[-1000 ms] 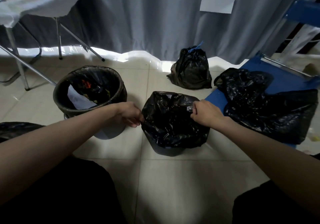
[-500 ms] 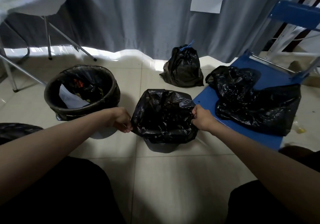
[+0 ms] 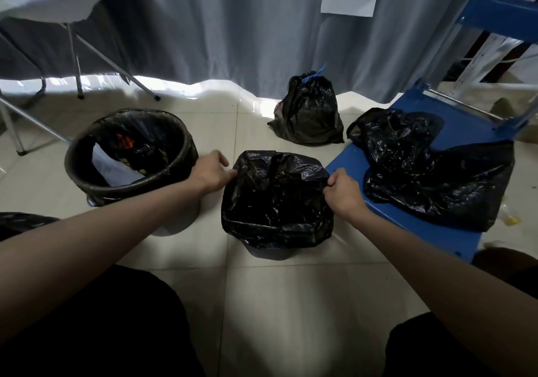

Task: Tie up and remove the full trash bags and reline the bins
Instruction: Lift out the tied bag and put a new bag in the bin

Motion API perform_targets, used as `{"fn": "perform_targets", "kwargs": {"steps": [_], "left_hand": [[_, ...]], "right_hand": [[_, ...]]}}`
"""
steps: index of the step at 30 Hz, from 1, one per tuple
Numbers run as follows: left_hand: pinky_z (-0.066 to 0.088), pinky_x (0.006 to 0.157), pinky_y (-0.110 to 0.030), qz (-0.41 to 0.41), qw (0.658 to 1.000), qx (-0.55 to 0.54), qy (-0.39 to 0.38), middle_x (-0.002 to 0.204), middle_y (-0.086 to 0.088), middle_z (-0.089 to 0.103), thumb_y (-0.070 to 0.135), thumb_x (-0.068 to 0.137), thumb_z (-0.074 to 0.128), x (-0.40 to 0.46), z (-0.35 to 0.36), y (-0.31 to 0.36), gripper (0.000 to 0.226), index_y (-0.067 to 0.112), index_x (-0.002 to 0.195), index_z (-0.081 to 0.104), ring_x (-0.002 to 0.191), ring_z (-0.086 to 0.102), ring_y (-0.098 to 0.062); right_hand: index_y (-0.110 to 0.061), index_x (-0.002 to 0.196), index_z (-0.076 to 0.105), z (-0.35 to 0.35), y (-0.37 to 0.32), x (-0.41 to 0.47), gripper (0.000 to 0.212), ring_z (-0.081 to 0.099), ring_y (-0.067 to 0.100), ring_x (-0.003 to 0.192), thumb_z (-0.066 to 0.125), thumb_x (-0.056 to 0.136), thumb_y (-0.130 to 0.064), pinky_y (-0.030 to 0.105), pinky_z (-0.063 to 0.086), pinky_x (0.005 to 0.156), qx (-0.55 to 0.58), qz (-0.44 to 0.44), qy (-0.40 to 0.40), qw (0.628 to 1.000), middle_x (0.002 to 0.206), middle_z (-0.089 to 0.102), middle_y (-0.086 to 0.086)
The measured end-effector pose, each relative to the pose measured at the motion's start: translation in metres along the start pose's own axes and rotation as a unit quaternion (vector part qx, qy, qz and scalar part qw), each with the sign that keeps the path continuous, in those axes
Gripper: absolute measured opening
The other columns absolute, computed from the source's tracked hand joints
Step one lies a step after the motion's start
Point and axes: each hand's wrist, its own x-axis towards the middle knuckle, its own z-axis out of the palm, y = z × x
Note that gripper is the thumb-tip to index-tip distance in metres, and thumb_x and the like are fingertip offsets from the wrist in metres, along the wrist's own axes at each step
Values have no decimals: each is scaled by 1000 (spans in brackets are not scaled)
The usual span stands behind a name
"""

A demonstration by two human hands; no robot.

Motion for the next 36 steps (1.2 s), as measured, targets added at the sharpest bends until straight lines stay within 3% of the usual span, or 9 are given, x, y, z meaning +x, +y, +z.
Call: {"fn": "perform_targets", "kwargs": {"steps": [3,6,11,13,19,23,26,32,36], "left_hand": [[59,72,-41,0,995,33,-99,92,-17,71,27,82,77,-3,3,19,33,3,101,66,74,66,-28],[53,82,-37,26,985,135,-100,107,-21,70,12,83,68,-3,9,23,32,-1,111,64,93,66,-31],[45,91,-34,34,979,180,-91,124,-21,62,4,85,58,6,6,19,40,2,126,55,118,57,-35],[44,89,-33,39,976,192,-95,125,-18,62,4,86,57,10,3,16,43,6,128,54,118,56,-34],[49,89,-39,73,965,230,-98,118,-18,65,8,81,60,13,9,13,45,15,126,57,111,59,-37],[50,90,-41,85,963,238,-96,115,-19,65,7,80,61,13,8,12,44,14,123,57,109,60,-39],[49,90,-40,86,962,245,-90,116,-18,65,7,79,60,13,8,10,44,15,123,58,109,59,-40],[46,87,-39,78,960,255,-84,119,-16,64,5,81,59,12,6,6,45,17,124,57,113,58,-37],[45,92,-42,84,958,263,-83,124,-17,59,5,81,60,6,10,10,55,16,133,49,114,56,-39]], "right_hand": [[-18,127,44,1,-7,4,36,52,27,105,53,95,-32,44,48,88,36,5,-16,999,115,58,10],[-23,143,36,3,-12,4,52,50,31,119,56,95,-29,46,48,95,39,2,-53,998,122,56,12],[-11,82,59,-9,-11,6,32,68,28,56,51,93,-41,44,61,68,116,30,-34,992,64,68,12],[-5,72,64,-13,-9,8,38,64,24,50,49,93,-32,37,59,59,168,60,-35,983,67,69,16],[-7,93,71,-16,-8,10,26,61,17,68,45,94,-4,23,52,50,197,94,-217,952,89,63,7],[-5,117,67,-20,1,16,42,70,22,90,39,92,13,32,62,72,220,124,-263,931,108,71,17],[4,112,66,-11,7,14,30,71,26,89,51,88,16,32,61,77,195,110,-225,948,101,70,21],[-1,80,66,-2,21,9,18,57,15,56,57,86,13,23,51,49,151,104,-130,974,68,62,11],[-8,81,61,6,32,8,18,59,17,58,58,90,7,26,54,52,163,116,-85,976,73,63,11]]}}
